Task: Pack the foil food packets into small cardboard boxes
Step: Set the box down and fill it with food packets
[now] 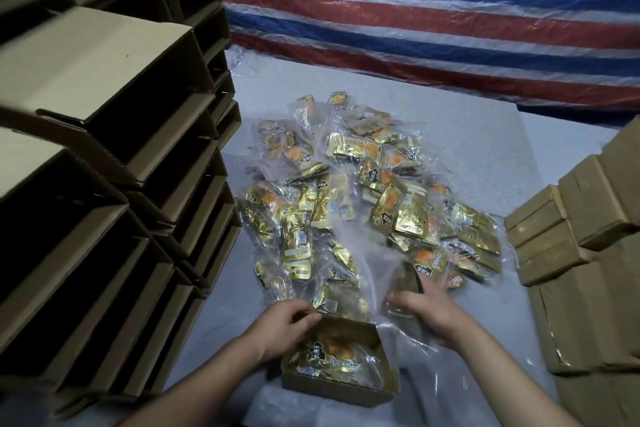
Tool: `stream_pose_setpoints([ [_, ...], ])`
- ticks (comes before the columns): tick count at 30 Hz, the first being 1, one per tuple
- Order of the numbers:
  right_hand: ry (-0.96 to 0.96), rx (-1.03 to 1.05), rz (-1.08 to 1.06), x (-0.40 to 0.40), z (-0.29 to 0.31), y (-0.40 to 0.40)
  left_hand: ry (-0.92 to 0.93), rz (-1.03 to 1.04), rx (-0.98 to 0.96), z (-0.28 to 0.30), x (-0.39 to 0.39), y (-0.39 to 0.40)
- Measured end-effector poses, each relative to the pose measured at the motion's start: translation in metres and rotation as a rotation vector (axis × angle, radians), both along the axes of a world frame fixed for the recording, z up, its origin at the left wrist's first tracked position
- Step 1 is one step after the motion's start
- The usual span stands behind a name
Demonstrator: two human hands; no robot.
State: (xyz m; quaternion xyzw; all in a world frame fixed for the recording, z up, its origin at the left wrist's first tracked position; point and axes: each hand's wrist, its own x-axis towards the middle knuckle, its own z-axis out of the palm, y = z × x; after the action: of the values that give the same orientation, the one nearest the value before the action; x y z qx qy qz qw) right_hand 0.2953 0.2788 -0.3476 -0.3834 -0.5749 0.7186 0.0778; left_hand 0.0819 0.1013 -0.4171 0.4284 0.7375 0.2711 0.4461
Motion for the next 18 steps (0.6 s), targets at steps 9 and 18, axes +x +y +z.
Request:
stream_pose_setpoints([
  [9, -0.268, 0.281, 0.853, -0.029, 0.004, -0.052, -0.106, 0.034, 0.034, -0.003, 0.003, 0.003],
  [18, -0.400, 0.481, 0.997, -0.045, -0.025, -0.059, -0.246, 0.124, 0.012, -0.010, -0.002, 0.004],
])
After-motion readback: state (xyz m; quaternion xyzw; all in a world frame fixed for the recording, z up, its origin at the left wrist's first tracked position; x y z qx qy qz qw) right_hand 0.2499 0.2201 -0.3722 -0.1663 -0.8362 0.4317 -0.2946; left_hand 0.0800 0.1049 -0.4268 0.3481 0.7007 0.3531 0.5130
